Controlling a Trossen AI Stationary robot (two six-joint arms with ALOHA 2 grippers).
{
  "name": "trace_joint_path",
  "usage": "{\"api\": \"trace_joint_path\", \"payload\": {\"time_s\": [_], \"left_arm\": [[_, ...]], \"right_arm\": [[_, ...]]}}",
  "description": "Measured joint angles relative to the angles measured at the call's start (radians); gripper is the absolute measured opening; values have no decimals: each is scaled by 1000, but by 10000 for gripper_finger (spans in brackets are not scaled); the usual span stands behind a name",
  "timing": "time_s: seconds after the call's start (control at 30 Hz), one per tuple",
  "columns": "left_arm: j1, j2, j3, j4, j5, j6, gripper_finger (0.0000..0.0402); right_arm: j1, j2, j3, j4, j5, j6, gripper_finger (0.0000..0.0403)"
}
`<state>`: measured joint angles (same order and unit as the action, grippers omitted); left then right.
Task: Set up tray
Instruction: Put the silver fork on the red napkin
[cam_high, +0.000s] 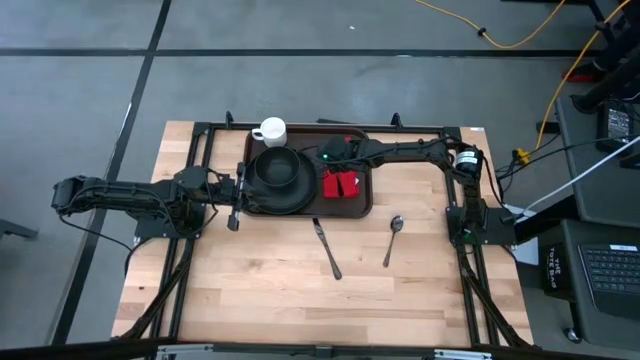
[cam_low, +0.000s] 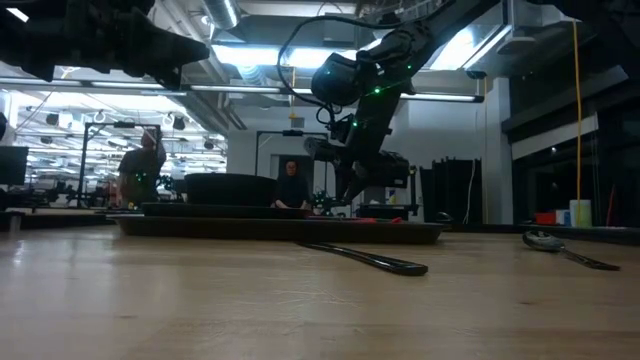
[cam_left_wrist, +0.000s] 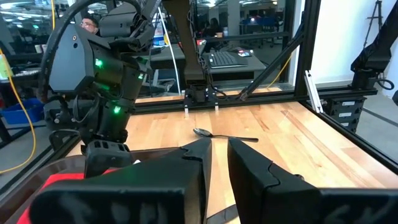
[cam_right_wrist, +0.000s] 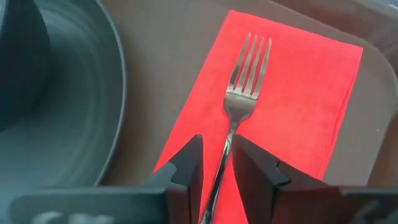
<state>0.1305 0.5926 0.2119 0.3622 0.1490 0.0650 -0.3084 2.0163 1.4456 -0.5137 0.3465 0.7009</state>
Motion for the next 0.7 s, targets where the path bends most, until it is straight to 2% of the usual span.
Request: {"api": "trace_joint_path", "payload": {"time_s": [0.7], "left_arm": [[0, 0, 0, 0, 0, 0, 43]], "right_arm": [[-10, 5, -92, 83, 1, -44, 90]]}}
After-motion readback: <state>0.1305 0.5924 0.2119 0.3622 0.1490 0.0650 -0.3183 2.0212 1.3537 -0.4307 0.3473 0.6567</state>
